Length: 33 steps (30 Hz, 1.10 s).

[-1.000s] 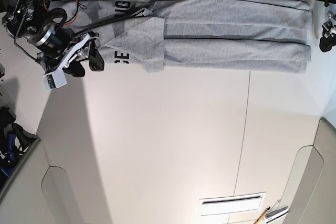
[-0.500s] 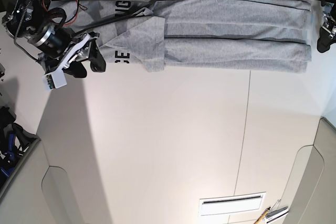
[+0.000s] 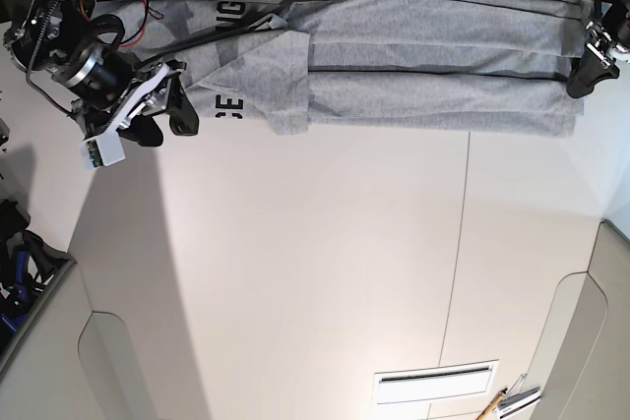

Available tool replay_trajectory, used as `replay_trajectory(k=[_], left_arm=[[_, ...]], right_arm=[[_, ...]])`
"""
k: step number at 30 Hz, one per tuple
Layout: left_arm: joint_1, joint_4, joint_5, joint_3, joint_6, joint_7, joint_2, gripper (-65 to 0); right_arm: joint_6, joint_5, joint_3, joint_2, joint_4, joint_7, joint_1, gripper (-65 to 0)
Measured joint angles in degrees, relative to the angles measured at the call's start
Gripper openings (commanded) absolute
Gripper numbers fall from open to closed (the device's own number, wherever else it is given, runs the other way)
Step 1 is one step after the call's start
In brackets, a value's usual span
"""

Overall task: Fold the T-shirt properly
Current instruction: 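Lower the folded hem and open both grippers, then grasp the folded strip's end with the left gripper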

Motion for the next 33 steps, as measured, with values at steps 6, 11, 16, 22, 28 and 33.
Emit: replay_trajectory(k=[6, 11, 16, 22, 28, 33], left_arm=[[-1.0, 0.4, -0.2, 5.6, -0.2, -0.9, -0.3, -31.5], [-1.9, 0.5, 0.4, 5.5, -0.2, -1.1, -0.2, -31.5], [-1.9, 1.3, 3.8, 5.5, -0.2, -1.6, -0.1, -32.6], [-1.9, 2.4, 5.5, 3.9, -0.2, -2.3, 0.0, -32.6], [-1.6, 7.2, 11.1, -2.5, 0.9, -1.3, 1.0, -32.6], [-1.6, 8.3, 20.6, -3.8, 0.9, -7.8, 0.8, -32.6]], right_arm=[[0.0, 0.0, 0.0, 0.0, 0.0, 0.0, 0.0, -31.2], [0.0, 0.0, 0.0, 0.0, 0.0, 0.0, 0.0, -31.2], [0.0, 0.0, 0.0, 0.0, 0.0, 0.0, 0.0, -31.2], [0.0, 0.0, 0.0, 0.0, 0.0, 0.0, 0.0, -31.2], [0.0, -0.1, 0.0, 0.0, 0.0, 0.0, 0.0, -31.2], [0.0, -0.2, 0.0, 0.0, 0.0, 0.0, 0.0, -31.2]])
